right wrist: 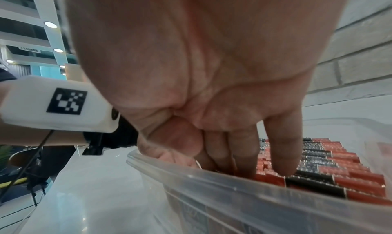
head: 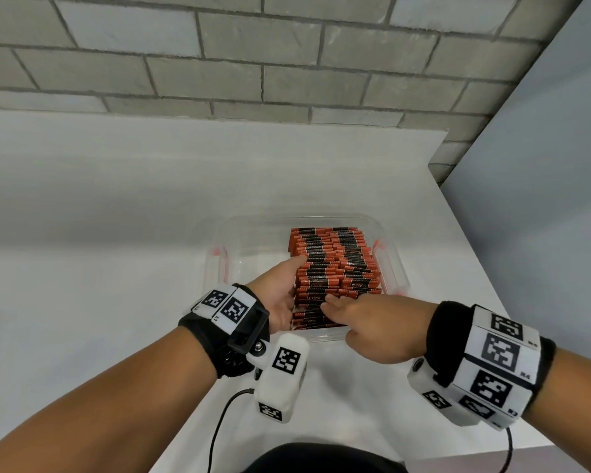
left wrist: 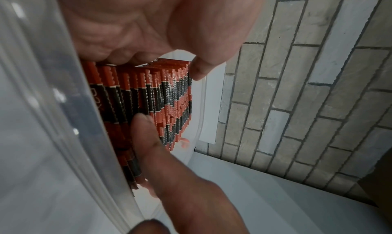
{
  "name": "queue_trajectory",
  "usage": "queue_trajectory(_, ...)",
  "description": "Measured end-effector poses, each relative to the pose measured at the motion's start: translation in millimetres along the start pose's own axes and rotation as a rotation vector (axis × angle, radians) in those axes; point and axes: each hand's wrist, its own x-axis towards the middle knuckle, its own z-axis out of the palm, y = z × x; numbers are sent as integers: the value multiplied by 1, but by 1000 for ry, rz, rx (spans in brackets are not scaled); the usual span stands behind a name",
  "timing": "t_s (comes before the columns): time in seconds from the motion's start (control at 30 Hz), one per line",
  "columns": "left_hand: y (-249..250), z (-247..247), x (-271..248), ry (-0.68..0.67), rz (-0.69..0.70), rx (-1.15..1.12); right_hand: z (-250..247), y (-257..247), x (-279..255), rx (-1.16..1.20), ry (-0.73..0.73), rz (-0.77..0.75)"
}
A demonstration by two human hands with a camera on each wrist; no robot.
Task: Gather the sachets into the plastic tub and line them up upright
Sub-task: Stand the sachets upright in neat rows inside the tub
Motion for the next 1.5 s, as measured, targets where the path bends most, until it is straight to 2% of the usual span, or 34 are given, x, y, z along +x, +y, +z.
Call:
queue_trajectory(0.17, 1, 0, -3, -15, -16, 39, 1, 0, 4, -15, -12, 13)
queue_trajectory(0.3, 3, -1, -5, -3, 2, 91, -7, 1, 9, 15, 74, 19)
queue_trajectory(0.47, 2, 2, -1, 16, 4, 98, -8, -1, 22, -14, 21, 48)
queue_trajectory(0.57, 3, 6, -3, 51, 24, 122, -14, 3, 23, 24, 88, 48)
queue_trajectory(0.67, 4, 10, -6, 61, 10, 111, -12, 3, 23, -58, 51, 64)
queue_trajectory(0.83, 3, -1, -4, 88, 19, 38, -10, 4, 7, -114, 53, -1)
queue_trajectory(0.93, 0, -9, 2, 98, 19, -6, -2, -3, -1, -187, -11, -45)
queue_trajectory(1.03, -2, -4, 0, 42, 30, -17, 2, -5, 4, -114, -39, -71)
queue_trajectory(1.17, 0, -1, -6, 29, 11, -22, -11, 7, 9, 83, 100, -48)
queue_trajectory(1.23, 2, -2, -4, 53, 11, -36, -13, 14, 14, 48, 133, 12)
queue_trajectory(1.37, 2, -5, 2, 80, 61, 6, -7, 13, 22, -46, 8, 63)
queue_trajectory(1.5, 4, -5, 3, 10, 62, -31, -15, 16, 24, 28, 102, 68)
